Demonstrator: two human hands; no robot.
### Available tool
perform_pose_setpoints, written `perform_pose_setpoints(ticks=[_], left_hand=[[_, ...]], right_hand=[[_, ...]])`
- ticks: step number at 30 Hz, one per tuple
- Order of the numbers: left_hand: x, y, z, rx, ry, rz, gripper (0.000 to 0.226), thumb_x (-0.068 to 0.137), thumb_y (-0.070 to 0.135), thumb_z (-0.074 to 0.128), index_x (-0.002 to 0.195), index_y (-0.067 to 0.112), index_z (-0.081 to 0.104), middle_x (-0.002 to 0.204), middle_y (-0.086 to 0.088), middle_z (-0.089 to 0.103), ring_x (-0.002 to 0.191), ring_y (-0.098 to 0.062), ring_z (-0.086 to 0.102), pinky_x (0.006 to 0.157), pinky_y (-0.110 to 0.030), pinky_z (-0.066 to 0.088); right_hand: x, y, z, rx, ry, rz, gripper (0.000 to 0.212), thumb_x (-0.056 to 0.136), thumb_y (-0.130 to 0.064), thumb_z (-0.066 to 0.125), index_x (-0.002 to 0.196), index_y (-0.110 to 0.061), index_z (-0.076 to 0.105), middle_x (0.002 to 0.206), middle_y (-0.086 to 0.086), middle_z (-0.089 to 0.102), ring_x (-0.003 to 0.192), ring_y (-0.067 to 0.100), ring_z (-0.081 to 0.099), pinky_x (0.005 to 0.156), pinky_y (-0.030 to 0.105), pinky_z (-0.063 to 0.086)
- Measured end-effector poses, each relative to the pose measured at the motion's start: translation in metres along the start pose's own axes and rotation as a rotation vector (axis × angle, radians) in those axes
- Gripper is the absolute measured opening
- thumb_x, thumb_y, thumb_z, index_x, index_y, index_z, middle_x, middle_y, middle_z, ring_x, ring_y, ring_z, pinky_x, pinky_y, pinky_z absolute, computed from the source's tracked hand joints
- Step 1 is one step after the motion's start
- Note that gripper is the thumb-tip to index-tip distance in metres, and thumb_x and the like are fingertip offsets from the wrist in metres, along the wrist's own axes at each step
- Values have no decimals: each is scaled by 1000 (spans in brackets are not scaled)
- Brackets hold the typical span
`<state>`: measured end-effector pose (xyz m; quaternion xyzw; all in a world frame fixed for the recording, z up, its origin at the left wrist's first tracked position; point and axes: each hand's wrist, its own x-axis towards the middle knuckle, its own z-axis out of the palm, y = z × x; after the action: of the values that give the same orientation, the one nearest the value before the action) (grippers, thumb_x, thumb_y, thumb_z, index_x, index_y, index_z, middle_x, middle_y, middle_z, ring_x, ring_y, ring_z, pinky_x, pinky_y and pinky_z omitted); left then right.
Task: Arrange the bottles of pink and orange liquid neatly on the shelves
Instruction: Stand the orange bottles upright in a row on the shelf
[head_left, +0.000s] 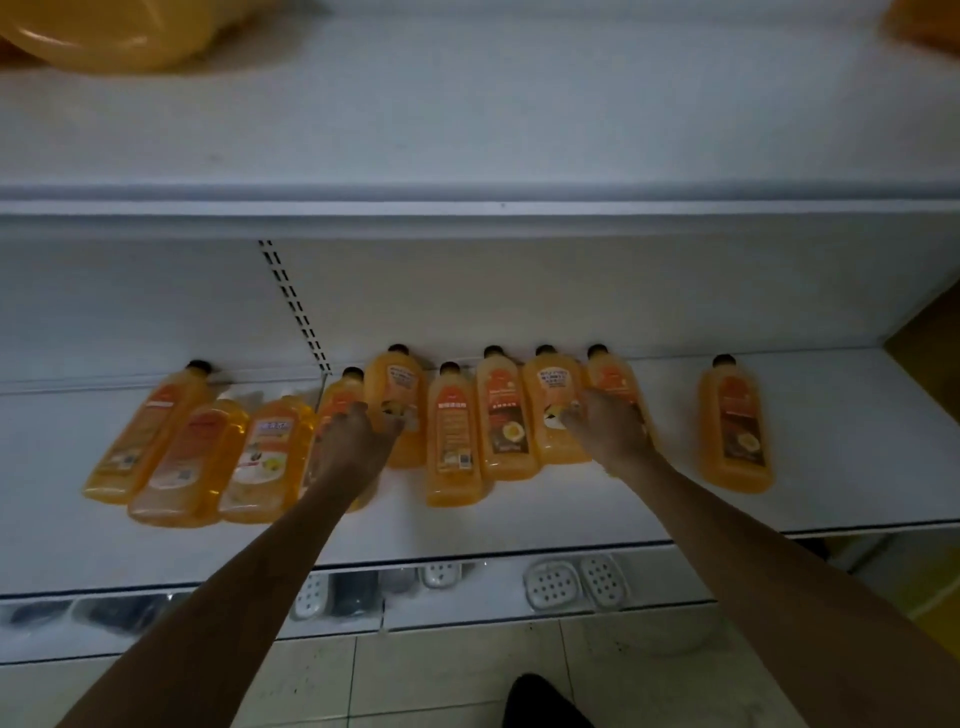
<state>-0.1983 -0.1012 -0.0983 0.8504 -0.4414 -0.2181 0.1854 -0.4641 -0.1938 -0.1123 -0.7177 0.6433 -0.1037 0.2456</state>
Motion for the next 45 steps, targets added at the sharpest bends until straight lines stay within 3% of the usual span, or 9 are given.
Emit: perform_pose_setpoints(ticks=[6,12,17,22,27,30,34,39,45], left_hand=[[24,14,17,132,13,-119,94,73,65,62,138,5,31,135,-21,44,123,-37,44,101,-47,41],[13,29,19,12,5,-195,78,80,36,71,139,8,29,134,-19,44,124,-36,43,101,-46,38],[-9,24,0,-174,33,-197,65,78,39,72,127,6,45,118,-15,58,105,-31,59,75,-33,46],[-42,9,-31,-288,32,-139,71,77,36,73,133,10,39,129,-13,53,117,-31,52,82,-32,39],[-92,-15,-66,-416,38,-161,78,75,34,76,138,16,35,134,-10,51,119,-29,50,82,-28,38],[-126,-47,-95,-457,73,-211,82,72,40,78,139,19,36,134,-11,52,117,-31,53,84,-31,41],[-180,-110,-153,-555,176,-272,88,62,46,81,136,23,39,131,-11,55,113,-32,56,93,-41,49],[-261,-197,-242,-626,395,-324,86,65,38,83,137,21,40,134,-11,50,116,-30,53,85,-34,44],[-346,-260,-345,-748,574,-236,96,56,54,78,138,39,29,135,-7,49,114,-32,55,91,-49,50]], right_hand=[[38,-16,9,-226,-88,77,58,78,-57,65,110,-9,57,105,10,64,94,26,62,76,32,51],[34,-19,13,-224,-74,186,76,72,-60,69,125,-10,48,130,17,48,122,34,45,97,43,44],[36,-24,15,78,-129,232,85,69,-39,80,135,-8,37,131,14,49,117,32,52,90,38,47],[24,-25,-3,351,-117,282,96,70,-35,77,147,-19,21,140,11,44,121,35,49,97,46,46],[-19,-59,-23,396,-96,151,87,76,-33,72,147,-28,21,131,7,53,114,32,54,88,37,46],[-59,-106,-23,414,-178,41,94,74,-33,73,147,-41,14,132,6,53,116,31,53,96,42,46],[-126,-186,0,494,-353,-118,85,82,-27,69,148,-38,16,138,3,46,118,26,49,86,31,40],[-224,-298,38,538,-477,-309,89,79,-30,74,149,-34,19,144,0,40,127,22,44,90,26,36],[-317,-414,55,557,-568,-508,95,75,-33,78,148,-36,18,146,1,38,129,26,41,97,37,38]])
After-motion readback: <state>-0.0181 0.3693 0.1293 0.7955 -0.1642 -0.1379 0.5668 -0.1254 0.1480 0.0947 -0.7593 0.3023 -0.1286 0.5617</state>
